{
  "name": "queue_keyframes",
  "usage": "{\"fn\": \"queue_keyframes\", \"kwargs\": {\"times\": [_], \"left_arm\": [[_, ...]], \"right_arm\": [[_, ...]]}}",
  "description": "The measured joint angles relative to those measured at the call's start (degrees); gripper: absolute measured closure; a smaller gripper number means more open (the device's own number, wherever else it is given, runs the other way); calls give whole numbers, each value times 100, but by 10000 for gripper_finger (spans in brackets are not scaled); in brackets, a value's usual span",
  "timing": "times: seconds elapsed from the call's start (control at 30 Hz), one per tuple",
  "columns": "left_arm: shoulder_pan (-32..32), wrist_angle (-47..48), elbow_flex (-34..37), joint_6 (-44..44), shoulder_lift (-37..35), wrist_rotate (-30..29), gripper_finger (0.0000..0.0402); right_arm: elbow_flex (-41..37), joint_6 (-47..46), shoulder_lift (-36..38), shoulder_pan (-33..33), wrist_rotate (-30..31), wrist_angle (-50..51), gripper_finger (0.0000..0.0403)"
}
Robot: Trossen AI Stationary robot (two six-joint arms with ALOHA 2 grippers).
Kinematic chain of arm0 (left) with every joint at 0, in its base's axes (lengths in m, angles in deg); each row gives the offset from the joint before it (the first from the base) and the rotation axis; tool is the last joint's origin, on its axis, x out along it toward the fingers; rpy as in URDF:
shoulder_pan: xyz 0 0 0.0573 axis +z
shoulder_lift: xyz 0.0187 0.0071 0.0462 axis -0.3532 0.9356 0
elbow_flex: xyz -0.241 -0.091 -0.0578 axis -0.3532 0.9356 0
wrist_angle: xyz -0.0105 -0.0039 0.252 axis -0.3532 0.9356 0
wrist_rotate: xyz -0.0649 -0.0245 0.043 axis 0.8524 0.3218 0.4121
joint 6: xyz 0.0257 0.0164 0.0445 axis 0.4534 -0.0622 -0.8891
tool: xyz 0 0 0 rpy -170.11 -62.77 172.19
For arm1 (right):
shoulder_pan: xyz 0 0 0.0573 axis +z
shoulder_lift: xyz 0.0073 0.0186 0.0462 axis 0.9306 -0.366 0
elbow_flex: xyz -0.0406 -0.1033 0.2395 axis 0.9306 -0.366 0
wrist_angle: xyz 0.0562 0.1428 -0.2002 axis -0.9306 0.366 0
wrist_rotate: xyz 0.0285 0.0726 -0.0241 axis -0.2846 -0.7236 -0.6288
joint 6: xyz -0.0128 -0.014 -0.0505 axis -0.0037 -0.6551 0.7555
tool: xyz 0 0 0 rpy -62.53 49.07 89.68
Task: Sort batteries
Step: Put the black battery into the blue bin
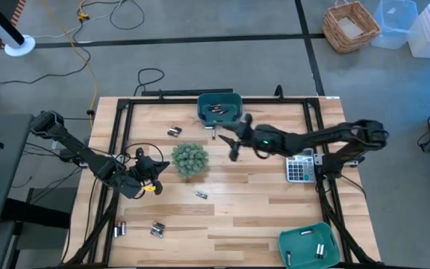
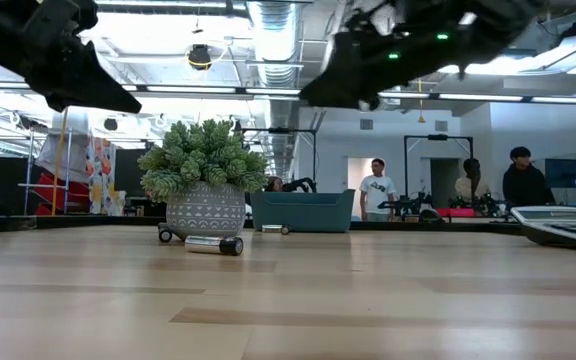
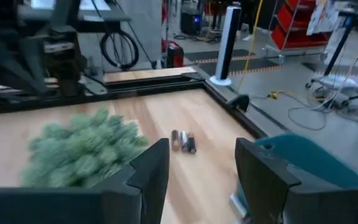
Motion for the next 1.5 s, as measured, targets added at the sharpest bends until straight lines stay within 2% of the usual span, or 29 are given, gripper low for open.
{"fn": "queue_keyframes", "kwargs": {"times": [0.1,0.23,0.37,0.6,0.8,0.97,1.13,1.5], "left_arm": [[0,103,0,57,0,16,401],[21,506,2,635,47,598,401],[22,678,4,1250,538,771,379],[1,292,4,1888,2077,1181,275],[16,-1023,0,1258,3268,1161,177],[76,-1790,0,884,4019,868,127],[183,-1941,-11,1181,4373,440,114],[492,-1964,-13,1389,4489,475,114]], "right_arm": [[-399,-358,196,239,-2,20,207],[-617,-383,155,657,15,30,207],[-625,-382,47,964,250,14,207],[-625,-384,46,1126,326,-8,207],[-625,-356,46,1117,356,-12,207],[-625,-343,46,1116,356,-8,207],[-625,-343,46,1130,354,-1,207],[-625,-343,46,1128,339,29,207]]}}
